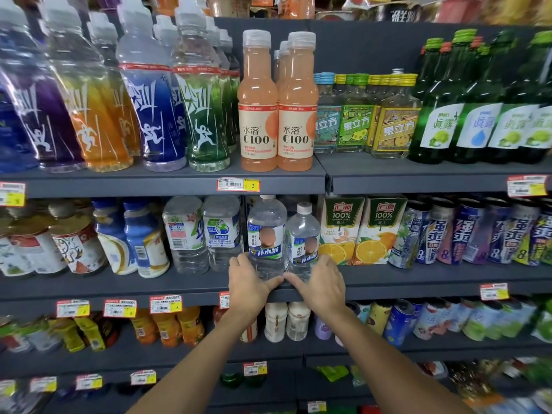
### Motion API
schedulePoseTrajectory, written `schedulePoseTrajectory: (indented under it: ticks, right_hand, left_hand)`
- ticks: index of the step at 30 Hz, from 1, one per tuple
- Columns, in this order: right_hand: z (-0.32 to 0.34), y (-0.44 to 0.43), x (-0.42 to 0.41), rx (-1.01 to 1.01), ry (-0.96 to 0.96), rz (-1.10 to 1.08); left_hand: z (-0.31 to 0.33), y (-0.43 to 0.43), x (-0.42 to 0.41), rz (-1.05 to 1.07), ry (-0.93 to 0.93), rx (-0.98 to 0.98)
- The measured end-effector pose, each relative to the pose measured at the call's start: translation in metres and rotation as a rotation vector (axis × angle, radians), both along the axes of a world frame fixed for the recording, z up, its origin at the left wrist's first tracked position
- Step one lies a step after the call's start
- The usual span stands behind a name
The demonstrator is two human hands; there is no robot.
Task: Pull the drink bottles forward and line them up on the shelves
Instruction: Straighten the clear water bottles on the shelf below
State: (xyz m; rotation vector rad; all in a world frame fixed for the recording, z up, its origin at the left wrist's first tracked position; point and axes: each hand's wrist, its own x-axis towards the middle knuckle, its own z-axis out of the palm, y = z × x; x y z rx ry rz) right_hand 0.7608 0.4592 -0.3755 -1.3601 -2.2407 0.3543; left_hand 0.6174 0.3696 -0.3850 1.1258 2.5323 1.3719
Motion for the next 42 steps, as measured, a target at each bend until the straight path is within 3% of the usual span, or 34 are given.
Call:
schedulePoseTrajectory:
  ticks: [5,8,15,26,33,42]
  right_hand:
    - [-0.004,0.027,0.026,-0.08,-0.087,0.287]
    - [-0.004,0.036,0.029,-0.083,-0.09,0.351]
    - [-0.014,0.045,0.024,-0.048,-0.048,0.346]
    - [-0.012,0.051,0.02,-0.046,-0.057,0.365]
    - [-0.017,0.047,0.019,0.059,-0.179,0.351]
    - [-0.003,0.049,0.021,0.026,-0.267,0.37]
  left_hand:
    - [0.002,-0.005,-0.021,-0.163,0.072,-0.119]
    - [0.006,-0.005,-0.026,-0.214,0.025,-0.139]
    - [-0.004,-0.004,-0.011,-0.08,0.032,-0.136]
    - [-0.002,-0.004,-0.011,-0.08,0.048,-0.176]
    - [0.003,-0.001,-0.016,-0.102,0.062,-0.221]
    - [0.003,-0.003,-0.021,-0.115,0.112,-0.247]
